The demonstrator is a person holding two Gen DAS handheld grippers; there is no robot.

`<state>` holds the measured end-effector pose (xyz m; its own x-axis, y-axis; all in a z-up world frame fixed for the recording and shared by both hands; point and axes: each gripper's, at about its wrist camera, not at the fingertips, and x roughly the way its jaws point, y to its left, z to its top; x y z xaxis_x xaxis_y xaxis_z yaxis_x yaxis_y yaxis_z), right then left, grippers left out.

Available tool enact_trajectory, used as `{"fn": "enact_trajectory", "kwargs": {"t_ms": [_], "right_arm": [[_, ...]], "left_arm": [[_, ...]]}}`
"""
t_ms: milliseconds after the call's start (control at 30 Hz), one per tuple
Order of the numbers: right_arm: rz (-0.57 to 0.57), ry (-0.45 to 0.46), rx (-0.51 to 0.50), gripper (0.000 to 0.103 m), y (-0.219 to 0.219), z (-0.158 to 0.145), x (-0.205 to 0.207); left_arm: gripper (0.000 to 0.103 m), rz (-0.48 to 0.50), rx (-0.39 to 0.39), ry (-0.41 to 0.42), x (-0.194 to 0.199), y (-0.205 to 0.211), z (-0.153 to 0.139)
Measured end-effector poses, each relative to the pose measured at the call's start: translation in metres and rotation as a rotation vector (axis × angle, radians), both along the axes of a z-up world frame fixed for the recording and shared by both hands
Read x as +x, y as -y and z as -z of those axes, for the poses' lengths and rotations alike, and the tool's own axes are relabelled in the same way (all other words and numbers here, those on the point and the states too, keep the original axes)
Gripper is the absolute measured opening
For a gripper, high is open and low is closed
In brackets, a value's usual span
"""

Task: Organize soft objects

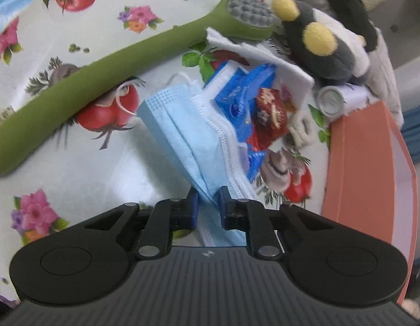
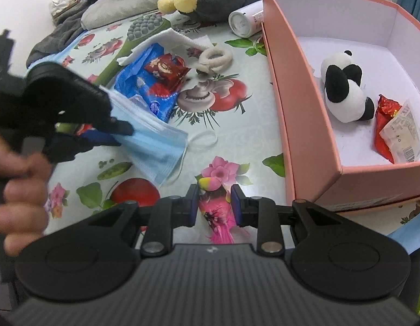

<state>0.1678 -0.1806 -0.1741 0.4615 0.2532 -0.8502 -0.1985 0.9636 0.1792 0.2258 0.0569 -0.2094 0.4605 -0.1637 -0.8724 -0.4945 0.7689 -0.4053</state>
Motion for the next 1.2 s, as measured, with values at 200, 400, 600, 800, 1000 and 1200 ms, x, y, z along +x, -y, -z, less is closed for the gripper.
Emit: {"fn": "enact_trajectory", "kwargs": {"t_ms": [200, 400, 600, 800, 1000, 1200], "right_arm": [[-0.008, 0.028, 0.008, 0.029, -0.005, -0.008, -0.005], [-0.031, 0.037, 0.017, 0.03, -0.014, -0.004, -0.003], [-0.062, 0.017, 0.026, 0.03, -0.025, 0.011, 0.011], [-0.074, -0.011, 0.038, 0.042, -0.022, 0.017, 0.017], [-0.096, 0.002, 0.044, 0.056, -0.019, 0.014, 0.014], [-0.133, 0.035, 0.03, 0.054, -0.025, 0.016, 0.011]], "left_arm": [[0.009, 0.061, -0.008, 0.051, -0.037, -0.009, -0.022], [0.007, 0.197, 0.015, 0.015, -0.07, -0.025, -0.02], [0.007, 0.298, 0.064, -0.029, -0.079, -0.033, -0.009], [0.008, 0.282, 0.108, -0.016, -0.083, -0.026, -0.007], [0.014, 0.249, 0.128, -0.011, -0.085, -0.023, -0.007], [0.045, 0.16, 0.112, 0.027, -0.091, -0.033, -0.011]]}}
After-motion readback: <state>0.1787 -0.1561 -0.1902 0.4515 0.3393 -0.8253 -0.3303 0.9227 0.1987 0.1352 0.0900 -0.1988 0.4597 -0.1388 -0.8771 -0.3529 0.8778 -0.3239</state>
